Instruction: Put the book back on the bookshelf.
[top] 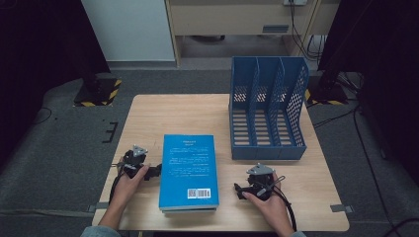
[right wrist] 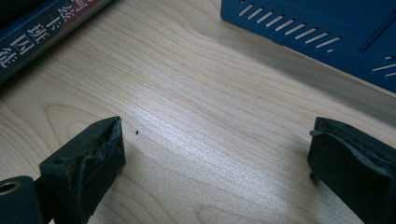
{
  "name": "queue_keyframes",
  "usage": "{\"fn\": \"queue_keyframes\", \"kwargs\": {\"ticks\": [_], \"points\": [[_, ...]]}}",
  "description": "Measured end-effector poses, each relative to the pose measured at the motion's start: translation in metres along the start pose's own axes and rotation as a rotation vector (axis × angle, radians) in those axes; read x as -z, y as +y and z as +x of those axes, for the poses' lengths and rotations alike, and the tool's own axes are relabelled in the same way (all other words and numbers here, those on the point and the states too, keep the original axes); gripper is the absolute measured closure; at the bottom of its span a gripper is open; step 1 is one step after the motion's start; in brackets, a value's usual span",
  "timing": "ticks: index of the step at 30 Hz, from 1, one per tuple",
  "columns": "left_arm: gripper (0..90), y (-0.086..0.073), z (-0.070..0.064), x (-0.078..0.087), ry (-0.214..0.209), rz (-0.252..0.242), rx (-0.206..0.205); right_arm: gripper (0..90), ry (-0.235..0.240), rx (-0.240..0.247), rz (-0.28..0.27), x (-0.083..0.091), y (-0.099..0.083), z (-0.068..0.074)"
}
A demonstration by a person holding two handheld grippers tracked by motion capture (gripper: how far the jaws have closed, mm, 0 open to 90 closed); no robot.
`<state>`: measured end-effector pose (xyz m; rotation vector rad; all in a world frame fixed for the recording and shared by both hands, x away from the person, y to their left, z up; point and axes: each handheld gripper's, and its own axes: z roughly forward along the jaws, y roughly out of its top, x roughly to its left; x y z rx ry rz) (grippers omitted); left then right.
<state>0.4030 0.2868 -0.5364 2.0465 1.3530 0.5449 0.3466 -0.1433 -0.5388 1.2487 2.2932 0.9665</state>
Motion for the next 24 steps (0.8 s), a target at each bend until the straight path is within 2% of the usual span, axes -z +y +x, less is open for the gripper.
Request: {"fn": "queue_keyframes", "kwargs": {"ticks": [6,14,15,16,17,18,19,20,21,22,23,24], "points": [[0.0,0.0,0.001,0.001,-0.009,0.012,-0.008,2.6,0.029,0.025,0.008,0.0,0.0,0.002],[2.9,0.001,-0.001,0.005,-0.017,0.014,0.008,5.1,0.03,0.022,0.002,0.002,-0.001,0.002],[3.3,0.002,-0.004,0.01,-0.023,0.017,-0.005,7.6,0.029,0.022,0.002,0.004,-0.002,0.002],[3.5,0.002,-0.006,0.014,-0.041,0.021,0.005,11.3,0.03,0.019,0.01,0.006,-0.002,0.001],[3.6,0.002,-0.007,0.019,-0.051,0.023,0.012,13.2,0.01,0.038,0.03,0.01,0.0,0.002],[4.0,0.001,-0.008,0.025,-0.059,0.018,0.022,13.3,-0.006,0.057,0.023,0.015,0.001,0.004],[4.5,0.0,-0.009,0.033,-0.066,0.006,0.015,13.8,0.008,0.056,0.009,0.021,0.005,0.005],[5.6,0.0,-0.009,0.033,-0.066,0.006,0.015,14.7,0.024,0.062,-0.02,0.03,0.01,0.009],[6.6,0.001,-0.009,0.045,-0.063,-0.019,0.01,15.3,0.027,0.084,-0.034,0.037,0.016,0.013],[7.2,0.001,-0.009,0.045,-0.063,-0.019,0.01,15.3,0.027,0.084,-0.034,0.037,0.016,0.013],[7.2,0.001,-0.009,0.051,-0.063,-0.031,0.007,15.9,0.034,0.109,-0.044,0.044,0.022,0.017],[7.9,0.004,-0.007,0.062,-0.059,-0.048,0.012,16.6,0.065,0.136,-0.062,0.053,0.035,0.024]]}}
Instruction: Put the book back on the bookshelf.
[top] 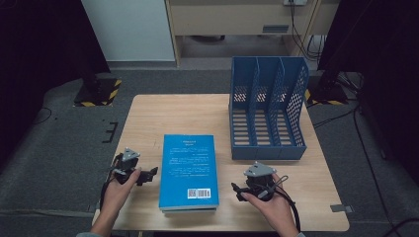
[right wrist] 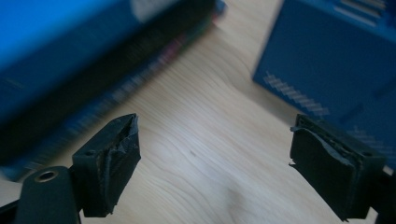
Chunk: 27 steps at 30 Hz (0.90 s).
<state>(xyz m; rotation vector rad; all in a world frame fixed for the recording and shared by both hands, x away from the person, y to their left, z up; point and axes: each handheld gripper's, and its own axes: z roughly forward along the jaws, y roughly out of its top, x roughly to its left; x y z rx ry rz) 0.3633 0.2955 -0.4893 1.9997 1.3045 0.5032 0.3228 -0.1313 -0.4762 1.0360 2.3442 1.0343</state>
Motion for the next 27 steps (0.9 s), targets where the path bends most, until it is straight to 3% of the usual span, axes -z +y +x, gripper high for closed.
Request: {"fn": "queue_keyframes", "kwargs": {"ticks": [2,6,9,12,15,19,21,24,27], "points": [[8.0,0.005,0.0,0.012,-0.004,-0.021,0.004,17.0,0.037,-0.007,-0.014,0.005,0.013,0.005],[8.0,0.024,-0.006,0.034,-0.003,-0.069,-0.014,18.1,0.081,0.027,-0.028,0.007,0.04,0.012],[7.5,0.038,-0.014,0.042,-0.034,-0.087,-0.013,17.4,0.123,0.039,-0.024,0.002,0.057,0.017],[6.6,0.047,-0.028,0.038,-0.114,-0.083,-0.023,15.4,0.161,0.043,-0.009,-0.007,0.068,0.021],[6.8,0.05,-0.041,0.03,-0.148,-0.069,-0.045,13.5,0.196,0.038,0.006,-0.019,0.078,0.026],[12.1,0.051,-0.054,0.019,-0.151,-0.038,-0.056,12.3,0.225,0.036,0.018,-0.029,0.085,0.031],[20.2,0.052,-0.057,0.016,-0.154,-0.028,-0.074,11.2,0.238,0.032,0.019,-0.032,0.087,0.032],[26.1,0.054,-0.059,0.012,-0.19,-0.025,-0.064,9.9,0.242,0.035,0.022,-0.035,0.089,0.032],[29.8,0.058,-0.063,0.01,-0.18,-0.019,-0.081,7.4,0.255,0.035,0.031,-0.038,0.088,0.032]]}}
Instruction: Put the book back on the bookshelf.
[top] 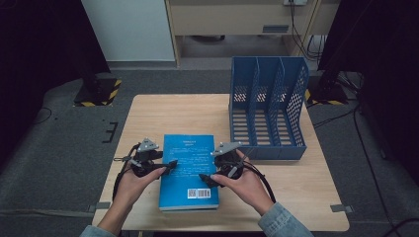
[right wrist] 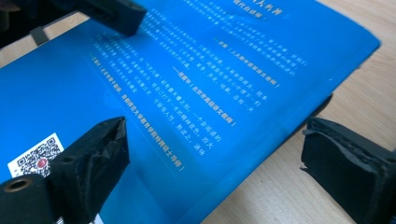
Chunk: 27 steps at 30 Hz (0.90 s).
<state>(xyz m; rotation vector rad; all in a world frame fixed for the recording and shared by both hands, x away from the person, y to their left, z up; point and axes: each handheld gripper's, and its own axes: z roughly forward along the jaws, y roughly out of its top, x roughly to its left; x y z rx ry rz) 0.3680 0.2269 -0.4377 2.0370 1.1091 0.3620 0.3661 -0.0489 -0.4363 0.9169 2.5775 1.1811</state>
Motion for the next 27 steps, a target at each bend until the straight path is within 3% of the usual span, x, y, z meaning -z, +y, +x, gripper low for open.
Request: {"fn": "queue_keyframes", "kwargs": {"ticks": [3,7,13,15,17,21,27], "points": [[29.8,0.003,0.001,-0.002,0.002,0.014,-0.009,6.7,0.004,0.002,0.01,-0.002,0.0,0.0],[29.8,0.007,0.005,-0.006,-0.03,0.027,-0.01,6.6,0.021,0.005,0.032,-0.005,-0.002,0.0],[29.7,0.013,0.008,-0.01,-0.058,0.04,-0.046,6.1,0.03,-0.041,0.021,-0.007,-0.007,-0.002],[29.7,0.012,0.01,-0.009,-0.066,0.037,-0.055,6.1,0.033,-0.083,0.019,-0.006,-0.009,-0.003],[29.5,0.011,0.011,-0.009,-0.068,0.034,-0.04,5.6,0.03,-0.107,0.016,-0.006,-0.011,-0.002],[21.0,0.003,0.018,-0.01,-0.069,0.006,0.038,5.3,0.04,-0.122,0.004,-0.007,-0.014,-0.004],[18.7,0.004,0.02,-0.012,-0.092,0.016,0.048,4.4,0.101,-0.192,0.005,-0.011,-0.018,-0.012]]}}
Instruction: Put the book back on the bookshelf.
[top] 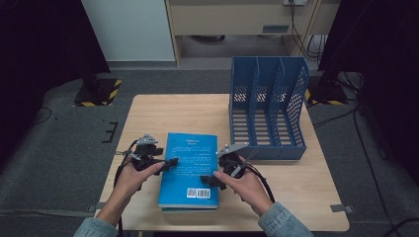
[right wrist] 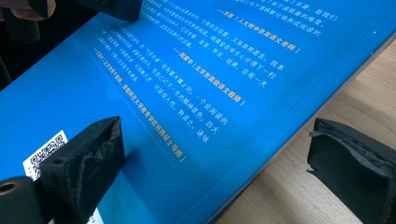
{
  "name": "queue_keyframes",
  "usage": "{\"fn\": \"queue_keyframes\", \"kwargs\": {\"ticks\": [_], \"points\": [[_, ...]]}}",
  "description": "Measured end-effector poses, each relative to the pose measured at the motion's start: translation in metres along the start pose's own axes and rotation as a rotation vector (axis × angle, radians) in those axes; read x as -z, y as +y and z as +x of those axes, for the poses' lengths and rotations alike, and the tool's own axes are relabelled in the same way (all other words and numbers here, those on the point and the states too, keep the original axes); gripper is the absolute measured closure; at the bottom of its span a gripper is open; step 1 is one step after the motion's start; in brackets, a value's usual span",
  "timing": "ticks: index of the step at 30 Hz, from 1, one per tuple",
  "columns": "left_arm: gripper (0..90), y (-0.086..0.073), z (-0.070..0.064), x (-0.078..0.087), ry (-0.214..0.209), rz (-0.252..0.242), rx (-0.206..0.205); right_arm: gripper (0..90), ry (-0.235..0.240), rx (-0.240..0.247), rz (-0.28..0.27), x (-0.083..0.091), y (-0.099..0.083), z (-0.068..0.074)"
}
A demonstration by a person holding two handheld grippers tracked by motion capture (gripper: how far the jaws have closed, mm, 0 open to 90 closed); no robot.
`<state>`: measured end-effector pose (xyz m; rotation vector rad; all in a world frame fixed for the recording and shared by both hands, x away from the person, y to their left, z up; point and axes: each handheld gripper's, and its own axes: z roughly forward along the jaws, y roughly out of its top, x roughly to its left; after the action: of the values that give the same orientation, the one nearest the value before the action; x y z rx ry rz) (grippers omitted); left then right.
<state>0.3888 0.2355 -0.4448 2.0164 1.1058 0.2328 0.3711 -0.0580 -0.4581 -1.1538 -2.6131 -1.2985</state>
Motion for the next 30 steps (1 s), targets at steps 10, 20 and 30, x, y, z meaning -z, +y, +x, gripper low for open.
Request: {"fn": "queue_keyframes", "kwargs": {"ticks": [10,20,30], "points": [[17.3,0.004,-0.001,-0.007,-0.04,0.02,0.011,0.9,0.045,-0.023,0.003,-0.006,0.0,-0.007],[11.4,0.005,0.002,-0.013,-0.062,0.026,0.012,0.1,0.07,-0.043,0.001,-0.008,-0.001,-0.011],[4.2,0.007,0.005,-0.02,-0.086,0.036,0.016,0.1,0.122,-0.1,-0.01,-0.012,-0.004,-0.02]]}}
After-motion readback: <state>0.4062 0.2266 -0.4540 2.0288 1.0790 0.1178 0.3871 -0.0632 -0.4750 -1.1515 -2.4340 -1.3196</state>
